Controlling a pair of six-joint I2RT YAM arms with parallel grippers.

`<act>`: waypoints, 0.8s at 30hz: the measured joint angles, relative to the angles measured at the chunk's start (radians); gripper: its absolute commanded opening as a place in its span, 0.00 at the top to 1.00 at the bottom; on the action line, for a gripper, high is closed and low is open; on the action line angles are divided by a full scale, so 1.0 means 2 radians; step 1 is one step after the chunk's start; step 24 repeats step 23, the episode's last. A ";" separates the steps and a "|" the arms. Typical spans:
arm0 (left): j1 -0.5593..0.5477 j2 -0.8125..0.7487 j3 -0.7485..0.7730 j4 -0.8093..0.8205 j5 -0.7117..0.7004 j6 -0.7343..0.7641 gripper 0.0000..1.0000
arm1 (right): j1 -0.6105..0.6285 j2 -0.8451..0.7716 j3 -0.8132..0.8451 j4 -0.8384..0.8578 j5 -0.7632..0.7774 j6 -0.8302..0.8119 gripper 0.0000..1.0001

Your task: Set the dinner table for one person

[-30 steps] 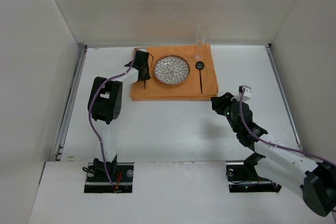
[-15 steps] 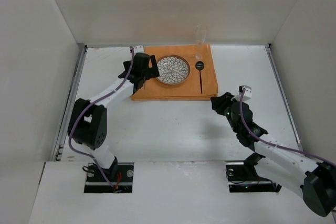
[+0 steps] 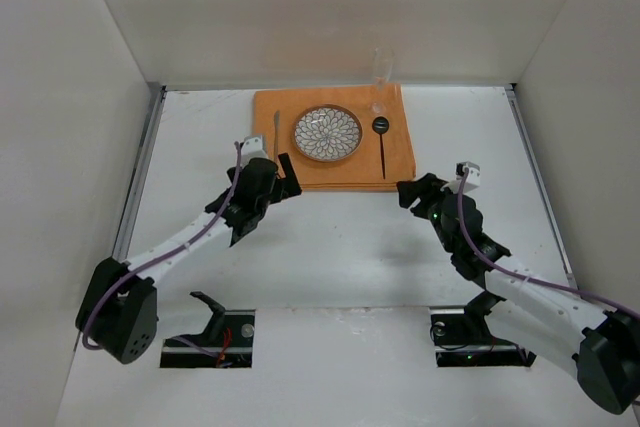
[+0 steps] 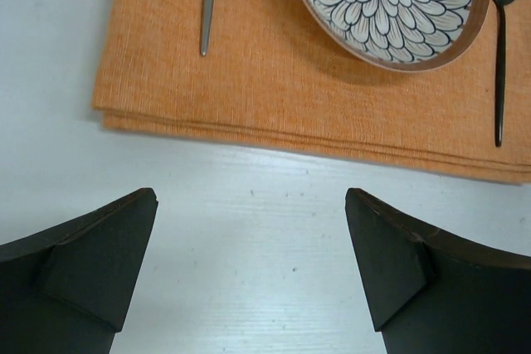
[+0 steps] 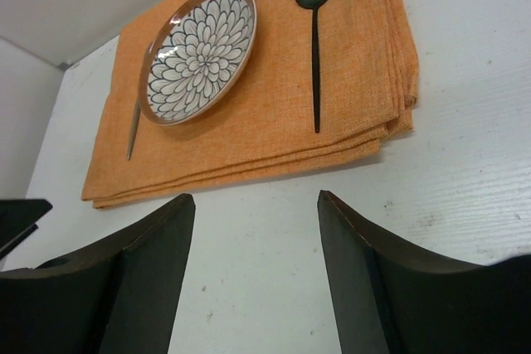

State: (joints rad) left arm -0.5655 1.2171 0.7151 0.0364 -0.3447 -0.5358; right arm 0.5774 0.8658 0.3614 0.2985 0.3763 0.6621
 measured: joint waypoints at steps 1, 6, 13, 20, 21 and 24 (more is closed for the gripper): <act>-0.003 -0.011 -0.011 0.000 0.000 -0.007 0.00 | 0.000 0.000 0.000 0.001 0.000 0.000 0.32; -0.031 -0.027 -0.057 -0.010 -0.004 -0.052 0.00 | 0.003 0.006 0.000 0.001 0.000 0.000 0.32; -0.114 -0.027 -0.120 -0.005 -0.007 -0.105 0.00 | 0.003 0.036 0.000 0.011 0.001 -0.002 0.42; -0.154 -0.023 -0.137 0.035 -0.014 -0.124 0.00 | 0.003 0.038 -0.010 0.029 0.001 -0.002 0.54; -0.157 -0.023 -0.138 0.040 -0.015 -0.124 0.00 | 0.003 0.037 -0.013 0.034 0.001 -0.002 0.54; -0.162 -0.023 -0.138 0.049 -0.016 -0.124 0.00 | 0.003 0.034 -0.018 0.038 0.003 -0.001 0.54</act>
